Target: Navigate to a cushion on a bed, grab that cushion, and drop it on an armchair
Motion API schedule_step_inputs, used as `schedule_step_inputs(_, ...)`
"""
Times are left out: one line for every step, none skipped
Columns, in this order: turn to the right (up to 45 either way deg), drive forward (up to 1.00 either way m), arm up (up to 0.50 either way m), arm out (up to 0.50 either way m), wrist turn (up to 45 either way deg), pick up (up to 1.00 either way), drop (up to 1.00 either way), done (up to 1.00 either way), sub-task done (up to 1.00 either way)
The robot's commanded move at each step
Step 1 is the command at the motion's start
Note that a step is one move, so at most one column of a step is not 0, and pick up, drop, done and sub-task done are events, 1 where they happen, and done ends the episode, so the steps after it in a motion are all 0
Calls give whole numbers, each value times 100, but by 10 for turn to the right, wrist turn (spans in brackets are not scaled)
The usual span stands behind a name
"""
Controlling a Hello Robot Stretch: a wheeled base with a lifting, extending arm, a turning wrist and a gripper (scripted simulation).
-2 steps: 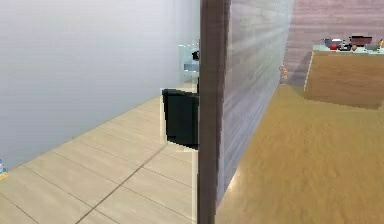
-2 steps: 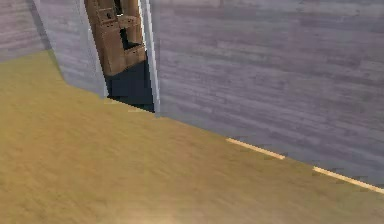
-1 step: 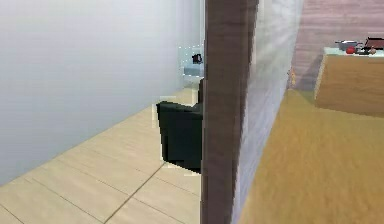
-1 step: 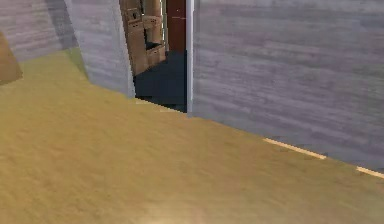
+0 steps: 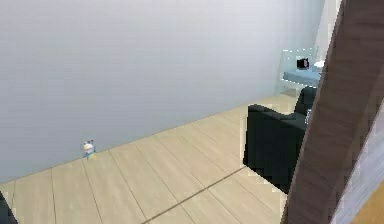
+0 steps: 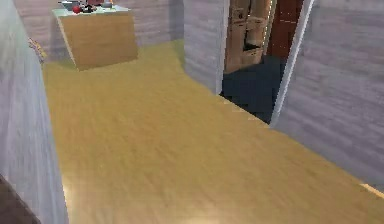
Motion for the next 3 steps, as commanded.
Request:
schedule_step_inputs(0,50,0,0,0,0,0,0,0)
schedule_step_inputs(-150,0,0,0,0,0,0,0,0)
schedule_step_inputs(0,45,0,0,0,0,0,0,0)
